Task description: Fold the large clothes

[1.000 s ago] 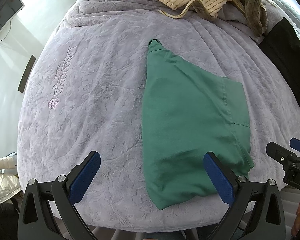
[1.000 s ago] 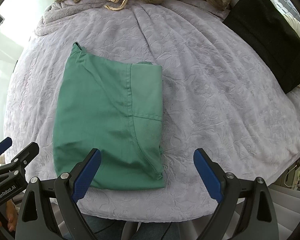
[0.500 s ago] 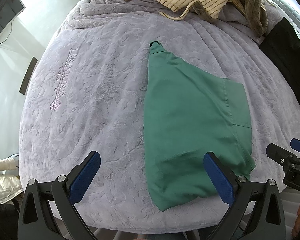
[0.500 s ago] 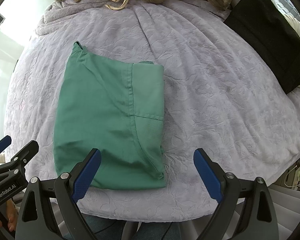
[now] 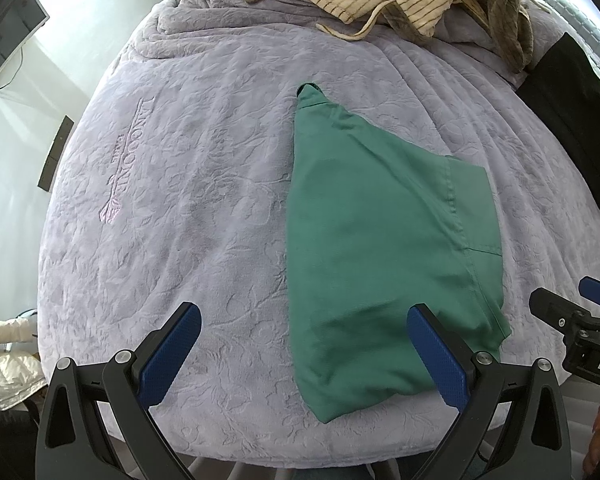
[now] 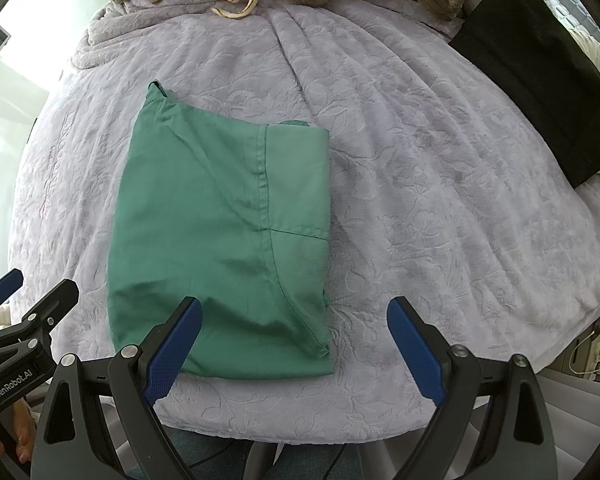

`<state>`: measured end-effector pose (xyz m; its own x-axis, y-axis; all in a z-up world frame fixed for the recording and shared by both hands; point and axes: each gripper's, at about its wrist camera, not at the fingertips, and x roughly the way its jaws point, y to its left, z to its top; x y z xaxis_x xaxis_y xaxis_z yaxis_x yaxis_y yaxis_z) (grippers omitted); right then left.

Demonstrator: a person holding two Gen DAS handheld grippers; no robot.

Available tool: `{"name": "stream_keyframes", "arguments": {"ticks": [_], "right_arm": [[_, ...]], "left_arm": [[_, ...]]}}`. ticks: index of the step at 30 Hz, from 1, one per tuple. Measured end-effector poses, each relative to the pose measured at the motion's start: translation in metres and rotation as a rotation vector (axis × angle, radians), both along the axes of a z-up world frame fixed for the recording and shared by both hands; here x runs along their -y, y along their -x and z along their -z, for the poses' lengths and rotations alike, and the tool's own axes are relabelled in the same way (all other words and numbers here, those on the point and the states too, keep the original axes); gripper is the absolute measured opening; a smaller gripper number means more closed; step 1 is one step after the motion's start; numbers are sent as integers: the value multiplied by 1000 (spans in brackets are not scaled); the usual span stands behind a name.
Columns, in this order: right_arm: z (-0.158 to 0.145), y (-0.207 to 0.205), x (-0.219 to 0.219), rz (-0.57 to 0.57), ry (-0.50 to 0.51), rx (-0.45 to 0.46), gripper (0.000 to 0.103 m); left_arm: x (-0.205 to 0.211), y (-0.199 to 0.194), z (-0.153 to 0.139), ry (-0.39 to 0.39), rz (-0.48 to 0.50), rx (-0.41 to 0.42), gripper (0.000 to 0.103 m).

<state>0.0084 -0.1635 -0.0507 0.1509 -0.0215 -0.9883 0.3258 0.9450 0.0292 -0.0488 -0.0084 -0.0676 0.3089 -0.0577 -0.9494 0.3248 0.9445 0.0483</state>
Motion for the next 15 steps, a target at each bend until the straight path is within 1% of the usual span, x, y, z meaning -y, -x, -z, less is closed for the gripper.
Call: {"name": "stream_keyframes", "arguments": {"ticks": [5,15], "right_arm": [[0,0,0,-4,-1,0,95],[1,-1,-1,-9,-2,-4,95]], "left_arm": [[1,0,0,0,17,2,103],[0,0,-1,8,12,3,103]]}}
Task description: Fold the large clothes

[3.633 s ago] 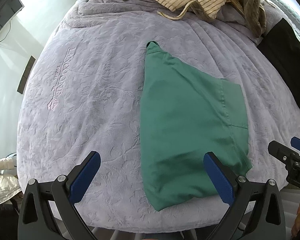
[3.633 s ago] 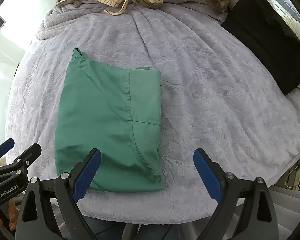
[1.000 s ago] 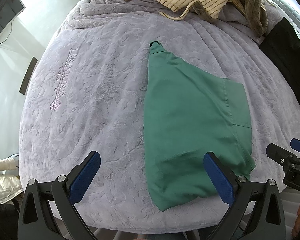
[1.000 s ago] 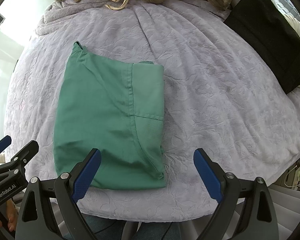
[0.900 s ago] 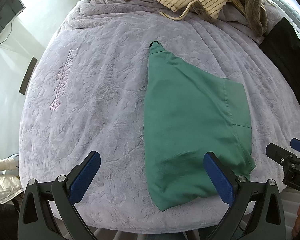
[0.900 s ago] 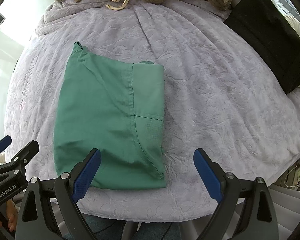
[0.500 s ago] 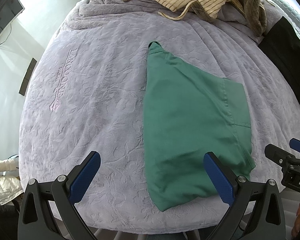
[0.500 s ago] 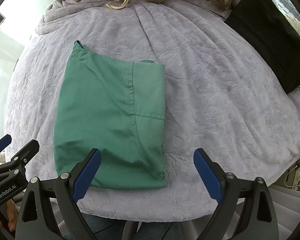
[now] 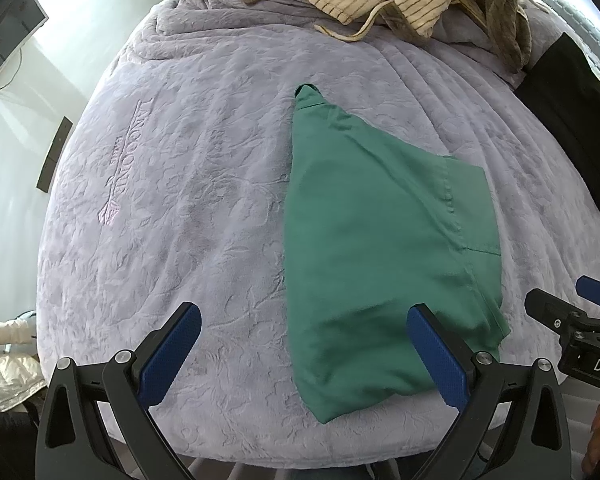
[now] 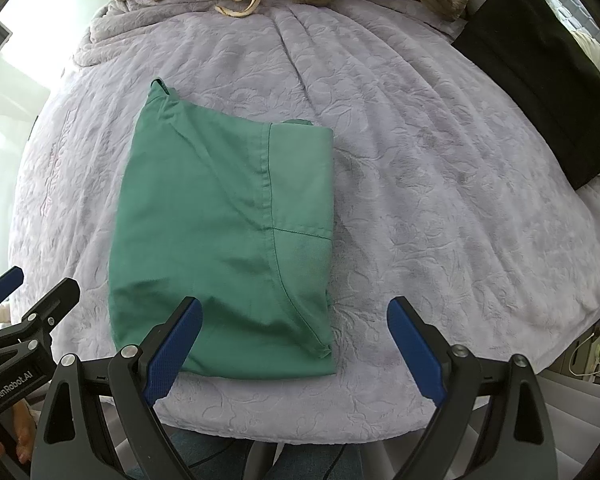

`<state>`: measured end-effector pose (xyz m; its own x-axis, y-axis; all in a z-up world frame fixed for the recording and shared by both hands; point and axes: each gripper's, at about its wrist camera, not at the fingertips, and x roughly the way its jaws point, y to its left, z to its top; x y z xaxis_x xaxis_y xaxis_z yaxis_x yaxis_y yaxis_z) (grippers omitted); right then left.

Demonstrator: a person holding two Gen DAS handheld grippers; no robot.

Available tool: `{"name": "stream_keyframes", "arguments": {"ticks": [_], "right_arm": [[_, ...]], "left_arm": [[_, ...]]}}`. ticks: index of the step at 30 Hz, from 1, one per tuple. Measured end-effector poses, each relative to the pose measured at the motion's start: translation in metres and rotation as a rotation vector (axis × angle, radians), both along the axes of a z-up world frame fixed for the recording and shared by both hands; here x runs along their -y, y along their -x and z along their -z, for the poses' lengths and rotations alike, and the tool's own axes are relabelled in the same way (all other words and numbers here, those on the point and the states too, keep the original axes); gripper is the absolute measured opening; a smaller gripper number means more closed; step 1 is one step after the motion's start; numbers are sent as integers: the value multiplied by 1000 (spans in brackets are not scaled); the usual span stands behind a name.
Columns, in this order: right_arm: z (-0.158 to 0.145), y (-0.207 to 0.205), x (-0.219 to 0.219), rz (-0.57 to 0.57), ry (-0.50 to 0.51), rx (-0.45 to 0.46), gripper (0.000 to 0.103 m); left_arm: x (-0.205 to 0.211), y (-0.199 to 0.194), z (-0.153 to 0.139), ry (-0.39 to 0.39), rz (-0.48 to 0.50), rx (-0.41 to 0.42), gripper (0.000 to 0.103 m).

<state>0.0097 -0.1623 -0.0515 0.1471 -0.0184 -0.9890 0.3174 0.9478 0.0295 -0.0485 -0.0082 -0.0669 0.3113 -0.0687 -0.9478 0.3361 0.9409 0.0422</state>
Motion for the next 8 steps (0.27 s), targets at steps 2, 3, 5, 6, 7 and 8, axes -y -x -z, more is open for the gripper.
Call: {"name": "stream_keyframes", "arguments": {"ticks": [2,3,5,6,7,8], "right_arm": [[0,0,-1,-1,-1,-1,95],[0,0,0,-1,0,-1,95],[1,-1,0,-2,0,-3,95],[2,-2,0,-3,-1,-4,95],[2,-2,0,-3,-2,-4,95],[2,-2,0,-4,-2,-6,95]], "left_arm": [[-1,1,-1,10,3,6,103],[-1,1,-1,9,6,9,103],[0,1,-1,7,14,11,103],[0,1,-1,8,17,9,103],[0,1,-1,6,18,8,103],[0,1,-1,4,16,6,103]]}}
